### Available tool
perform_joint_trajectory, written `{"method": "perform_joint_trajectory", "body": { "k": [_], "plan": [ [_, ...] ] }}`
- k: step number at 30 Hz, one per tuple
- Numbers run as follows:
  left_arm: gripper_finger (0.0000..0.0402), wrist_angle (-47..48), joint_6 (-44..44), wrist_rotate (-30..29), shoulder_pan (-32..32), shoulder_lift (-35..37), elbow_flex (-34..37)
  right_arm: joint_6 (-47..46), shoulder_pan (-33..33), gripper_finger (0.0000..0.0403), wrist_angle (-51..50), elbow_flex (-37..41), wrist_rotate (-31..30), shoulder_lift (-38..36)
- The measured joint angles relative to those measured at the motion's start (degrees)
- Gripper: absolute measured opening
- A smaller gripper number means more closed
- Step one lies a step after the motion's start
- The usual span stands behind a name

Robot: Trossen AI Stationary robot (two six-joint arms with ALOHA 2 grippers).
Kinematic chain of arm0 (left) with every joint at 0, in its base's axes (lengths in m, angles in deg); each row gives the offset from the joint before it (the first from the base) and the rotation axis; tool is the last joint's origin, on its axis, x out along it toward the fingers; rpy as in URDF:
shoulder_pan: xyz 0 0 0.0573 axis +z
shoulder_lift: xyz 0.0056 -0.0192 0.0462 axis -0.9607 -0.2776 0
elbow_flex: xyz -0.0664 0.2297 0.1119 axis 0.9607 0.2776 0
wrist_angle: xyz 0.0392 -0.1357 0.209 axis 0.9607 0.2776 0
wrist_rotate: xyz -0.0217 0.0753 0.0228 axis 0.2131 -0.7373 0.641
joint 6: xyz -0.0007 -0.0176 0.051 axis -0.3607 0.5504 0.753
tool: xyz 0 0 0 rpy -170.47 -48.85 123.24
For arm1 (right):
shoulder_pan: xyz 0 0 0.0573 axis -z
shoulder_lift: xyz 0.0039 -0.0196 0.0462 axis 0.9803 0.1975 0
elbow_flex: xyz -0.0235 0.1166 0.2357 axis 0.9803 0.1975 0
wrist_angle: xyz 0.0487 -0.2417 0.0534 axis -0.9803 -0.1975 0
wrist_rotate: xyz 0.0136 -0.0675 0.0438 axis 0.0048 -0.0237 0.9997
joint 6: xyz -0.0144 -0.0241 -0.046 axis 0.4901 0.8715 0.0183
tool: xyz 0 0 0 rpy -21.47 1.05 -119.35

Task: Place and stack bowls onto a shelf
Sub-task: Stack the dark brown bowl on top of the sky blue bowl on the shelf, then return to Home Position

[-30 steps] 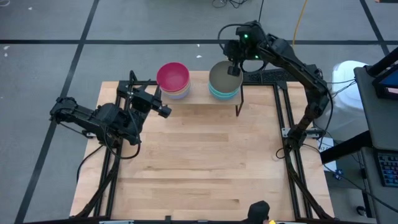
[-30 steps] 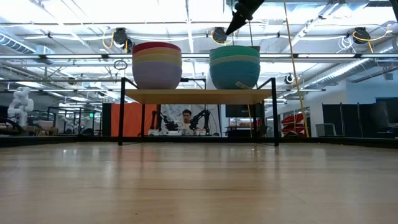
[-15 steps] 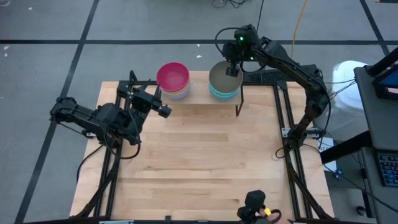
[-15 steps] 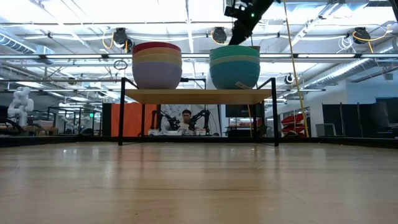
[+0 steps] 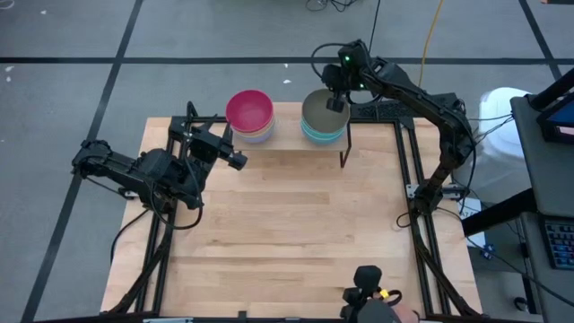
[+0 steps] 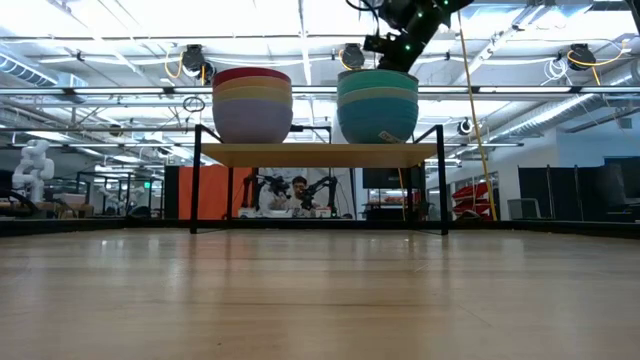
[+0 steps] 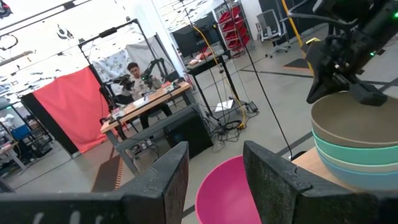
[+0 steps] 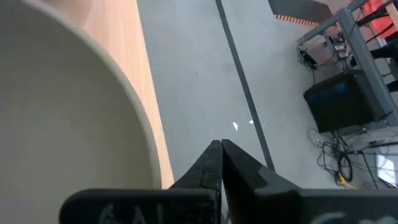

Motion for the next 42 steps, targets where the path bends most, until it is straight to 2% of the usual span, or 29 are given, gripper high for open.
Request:
{"method": "perform_joint_trajectory", "body": {
  "k": [8,14,21,26,30,38,42],
  "plan": [
    [0.0159,0.0,1.5,0.0,0.1,0.0,0.0,0.1,-0.7,0.0,1.9,-1.2,0.2,-2.3],
    [0.0159,1.2,1.8,0.0,1.4,1.2,0.1,0.0,-4.4,0.0,-1.1,-1.3,0.2,-11.6],
    [0.0159,3.0,1.8,-0.1,0.7,6.9,0.1,-1.0,-10.8,0.0,-7.4,-1.4,0.2,-23.9],
    [0.0159,4.5,1.8,-0.1,-2.2,12.1,0.1,-2.1,-14.0,0.0,-12.0,-1.4,-0.3,-30.7],
    [0.0159,9.1,1.7,-0.4,-6.0,16.7,0.1,-3.2,-15.9,0.0,-15.6,-1.4,-4.2,-35.8],
    [0.0158,13.8,1.6,-0.4,-15.1,24.1,0.0,-7.4,-16.7,0.0,-20.6,-1.4,-6.1,-45.2],
    [0.0137,17.1,1.6,-0.4,-17.0,26.8,0.0,-7.7,-16.7,0.0,-22.5,-1.4,-6.1,-48.7]
  ]
}}
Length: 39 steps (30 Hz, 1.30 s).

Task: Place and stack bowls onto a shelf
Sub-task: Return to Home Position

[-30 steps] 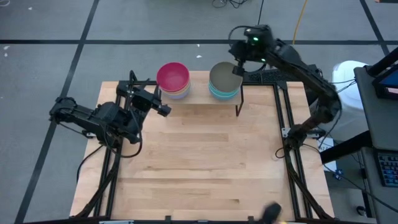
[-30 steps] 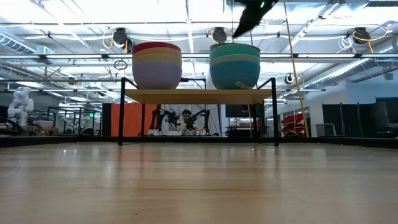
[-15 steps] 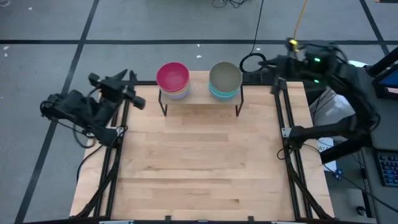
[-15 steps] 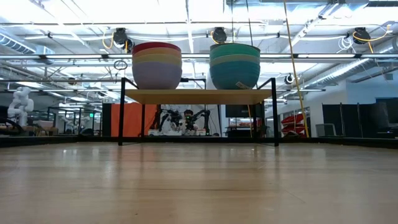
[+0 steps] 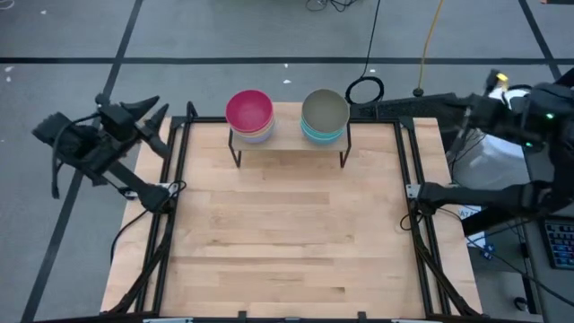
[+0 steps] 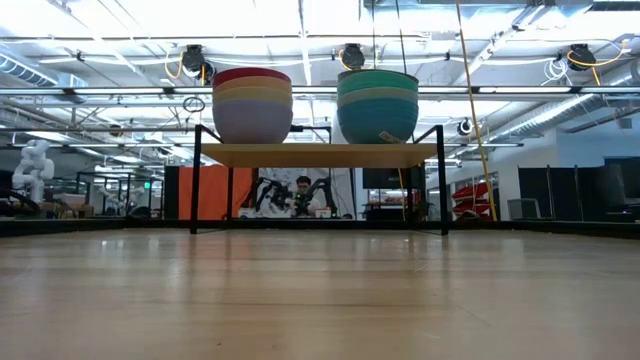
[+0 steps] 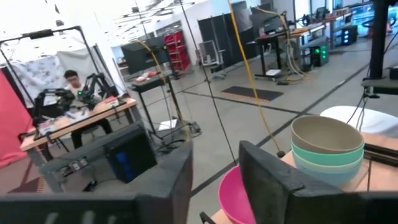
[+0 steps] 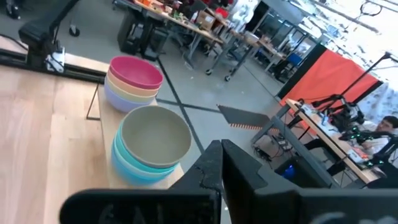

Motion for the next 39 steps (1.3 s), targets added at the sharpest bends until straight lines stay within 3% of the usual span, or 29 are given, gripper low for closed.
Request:
{"method": "perform_joint_trajectory", "body": {
  "k": [9,21,27,29,33,39],
  "plan": [
    [0.0009,6.4,2.8,0.3,-1.3,4.6,0.0,0.1,0.0,0.0,-3.3,0.0,0.0,-5.9],
    [0.0007,22.3,-4.9,0.3,-1.3,12.4,0.0,-3.7,0.0,0.0,-10.0,0.0,0.0,-16.2],
    [0.0004,35.7,-17.5,0.2,-1.8,16.8,-0.1,-6.5,0.6,0.0,-11.7,0.0,0.0,-20.0],
    [0.0005,42.9,-23.9,5.0,-3.1,18.1,-0.1,-7.2,1.0,0.0,-12.5,0.0,0.2,-20.4],
    [0.0003,56.4,-36.2,24.4,-5.2,20.8,-0.1,-7.3,2.0,0.0,-14.4,0.1,0.2,-20.6],
    [0.0009,73.5,-58.7,42.7,-5.8,21.9,-0.1,-9.2,2.8,0.0,-15.9,0.5,0.5,-20.6]
  ]
}}
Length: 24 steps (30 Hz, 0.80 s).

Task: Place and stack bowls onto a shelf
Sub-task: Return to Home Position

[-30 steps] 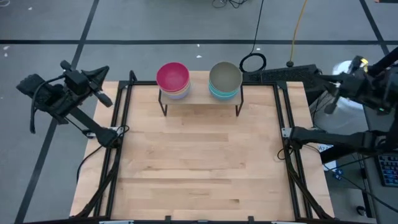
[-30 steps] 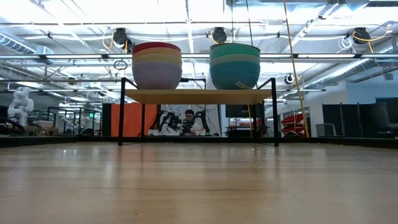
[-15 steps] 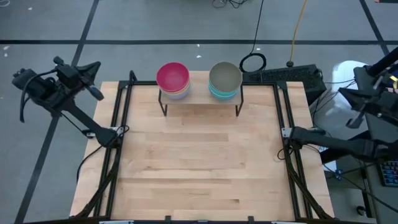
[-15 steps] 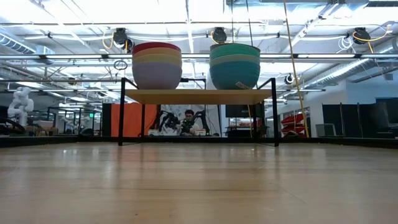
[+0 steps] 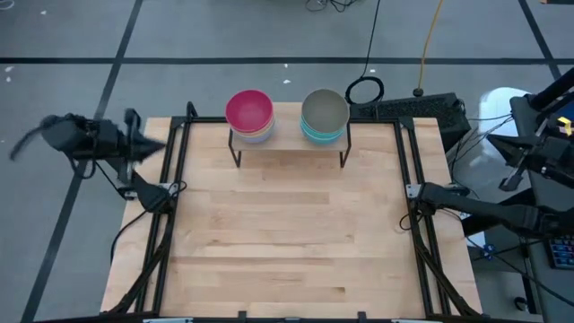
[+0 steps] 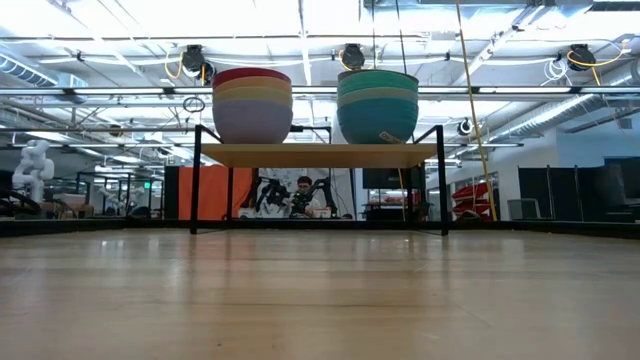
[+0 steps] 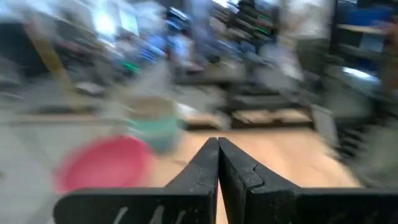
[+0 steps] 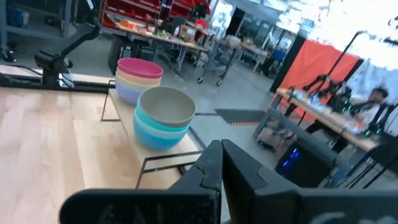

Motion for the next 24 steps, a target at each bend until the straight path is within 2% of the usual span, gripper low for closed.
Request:
{"method": "perform_joint_trajectory", "body": {
  "k": [3,5,12,18,24],
  "plan": [
    [0.0005,6.9,-7.7,10.2,0.0,-0.1,0.0,-1.9,0.2,0.0,-1.4,1.4,2.8,0.0],
    [0.0004,9.7,-11.0,13.9,0.0,-0.4,0.0,-2.7,0.5,0.0,-1.3,2.9,5.7,0.0],
    [0.0021,14.8,-11.2,16.6,0.0,-0.3,0.0,-2.2,1.8,0.0,-1.6,10.7,12.7,-2.2],
    [0.0023,15.8,-11.8,23.4,0.0,-0.3,0.0,-5.2,2.2,0.0,0.0,17.2,16.8,-9.0],
    [0.0023,15.7,-9.7,24.7,0.0,0.8,2.4,-6.2,3.8,0.0,3.7,21.9,19.6,-15.7]
  ]
}}
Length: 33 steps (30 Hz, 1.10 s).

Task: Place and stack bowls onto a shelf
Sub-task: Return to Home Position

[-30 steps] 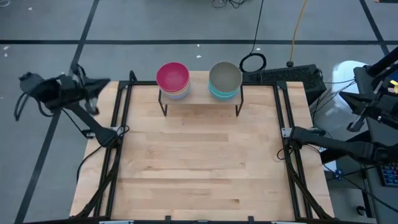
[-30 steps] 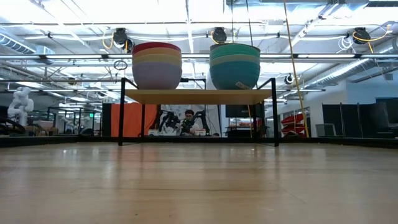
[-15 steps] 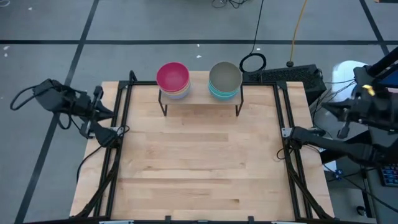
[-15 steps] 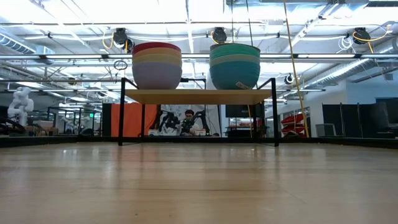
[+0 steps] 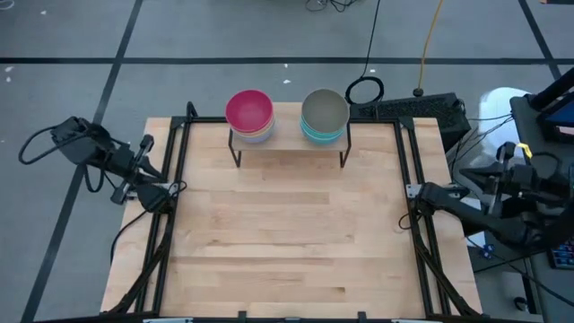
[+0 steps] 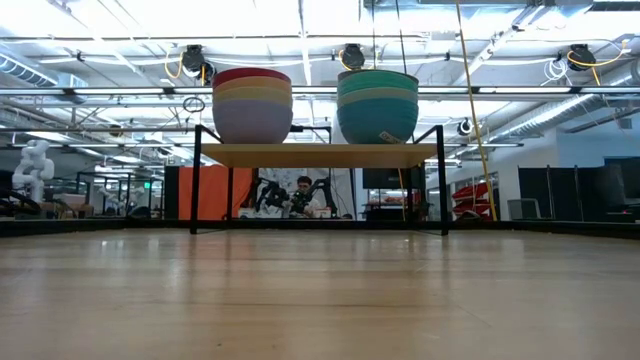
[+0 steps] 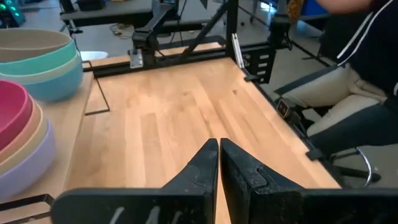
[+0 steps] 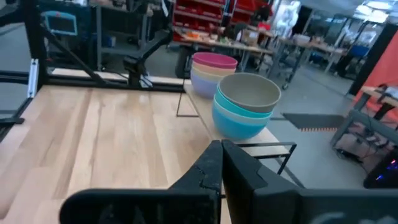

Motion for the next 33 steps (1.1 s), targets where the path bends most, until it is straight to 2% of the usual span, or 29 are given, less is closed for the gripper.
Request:
{"method": "perform_joint_trajectory", "body": {
  "k": [9,18,23,28,33],
  "plan": [
    [0.0024,-9.2,2.3,2.2,0.0,8.6,10.6,-0.8,3.6,0.0,2.9,5.3,4.7,-6.1],
    [0.0024,-23.3,13.4,2.3,0.0,19.4,23.6,-0.3,7.6,0.0,14.1,15.7,11.1,-10.0],
    [0.0024,-26.6,18.9,2.3,0.0,21.5,27.6,0.5,8.1,0.0,21.7,24.0,12.6,-10.2],
    [0.0024,-31.3,23.4,2.3,0.0,21.8,31.3,-0.8,8.1,0.0,33.0,33.1,17.9,-10.2],
    [0.0024,-35.8,26.9,2.3,0.0,21.8,33.7,-0.9,8.1,0.0,43.6,41.9,18.1,-10.2]
  ]
}}
